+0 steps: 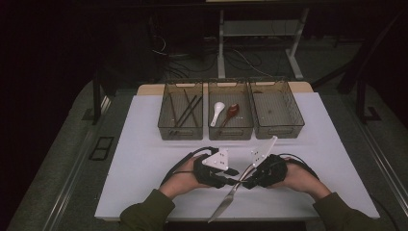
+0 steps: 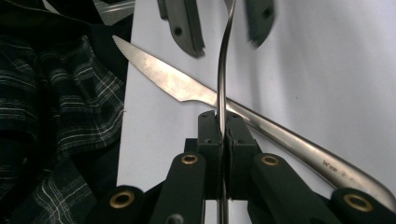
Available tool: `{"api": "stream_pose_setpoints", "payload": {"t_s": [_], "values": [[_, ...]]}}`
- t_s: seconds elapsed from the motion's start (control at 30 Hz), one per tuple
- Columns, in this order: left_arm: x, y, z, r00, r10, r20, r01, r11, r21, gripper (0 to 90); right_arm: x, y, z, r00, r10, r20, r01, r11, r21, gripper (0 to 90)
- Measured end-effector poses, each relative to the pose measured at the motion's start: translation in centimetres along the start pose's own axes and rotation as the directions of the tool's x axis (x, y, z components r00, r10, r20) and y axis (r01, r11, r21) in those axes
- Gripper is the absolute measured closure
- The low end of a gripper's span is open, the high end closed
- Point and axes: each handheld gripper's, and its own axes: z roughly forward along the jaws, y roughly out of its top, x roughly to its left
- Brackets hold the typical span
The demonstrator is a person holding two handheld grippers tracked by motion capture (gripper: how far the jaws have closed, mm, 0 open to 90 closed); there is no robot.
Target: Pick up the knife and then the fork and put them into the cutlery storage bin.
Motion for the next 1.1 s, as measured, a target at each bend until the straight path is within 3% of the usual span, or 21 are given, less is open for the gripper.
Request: {"api": "stream_pose_setpoints", "payload": {"t_s": [0.23, 0.33, 0.4, 0.53, 0.63, 0.7, 0.73, 0.8, 0.97, 1.03, 1.1], "values": [[0.5, -1.1, -1.2, 0.9958, -0.081, -0.043, 0.078, 0.9952, -0.059, 48.8, -0.5, -0.8, -0.6, 0.9987, 0.021, 0.047, -0.022, 1.0, 0.003, 86.1], [0.8, -1.8, -2.0, 0.9896, -0.116, -0.086, 0.11, 0.9911, -0.075, 44.8, -0.7, -1.2, -1.2, 0.9967, 0.038, 0.072, -0.038, 0.999, 0.0, 86.1], [0.9, -2.3, -2.4, 0.9822, -0.135, -0.131, 0.125, 0.9888, -0.081, 41.7, -1.0, -1.5, -1.6, 0.9946, 0.052, 0.089, -0.052, 0.999, -0.005, 86.1], [0.8, -3.8, -3.6, 0.9601, -0.212, -0.183, 0.193, 0.9745, -0.114, 39.0, -1.5, -2.2, -2.3, 0.9893, 0.082, 0.121, -0.081, 0.997, -0.016, 86.1], [0.6, -4.9, -4.3, 0.9376, -0.273, -0.215, 0.249, 0.9594, -0.132, 35.8, -1.9, -2.9, -3.1, 0.9835, 0.107, 0.146, -0.103, 0.994, -0.033, 86.1], [0.3, -5.5, -4.6, 0.9226, -0.297, -0.246, 0.268, 0.9526, -0.144, 32.1, -2.1, -3.3, -3.5, 0.9777, 0.125, 0.169, -0.119, 0.992, -0.043, 86.1], [0.2, -5.8, -4.8, 0.9183, -0.298, -0.261, 0.269, 0.9528, -0.141, 30.1, -2.3, -3.5, -3.8, 0.9753, 0.131, 0.177, -0.124, 0.991, -0.052, 86.1], [-0.2, -6.5, -5.1, 0.8981, -0.336, -0.284, 0.297, 0.9392, -0.173, 26.6, -2.4, -3.8, -4.3, 0.9688, 0.149, 0.198, -0.14, 0.988, -0.062, 86.1], [-0.8, -8.2, -6.1, 0.8612, -0.381, -0.336, 0.337, 0.9235, -0.183, 16.7, -2.7, -4.3, -5.3, 0.9513, 0.191, 0.242, -0.173, 0.981, -0.092, 86.1], [-1.1, -8.9, -6.4, 0.852, -0.391, -0.348, 0.345, 0.9193, -0.19, 12.8, -2.9, -4.5, -5.8, 0.9444, 0.199, 0.262, -0.177, 0.979, -0.103, 86.1], [-1.3, -9.4, -6.6, 0.8476, -0.389, -0.361, 0.343, 0.9206, -0.186, 7.9, -2.9, -4.4, -6.1, 0.9341, 0.241, 0.263, -0.212, 0.968, -0.135, 86.1]]}}
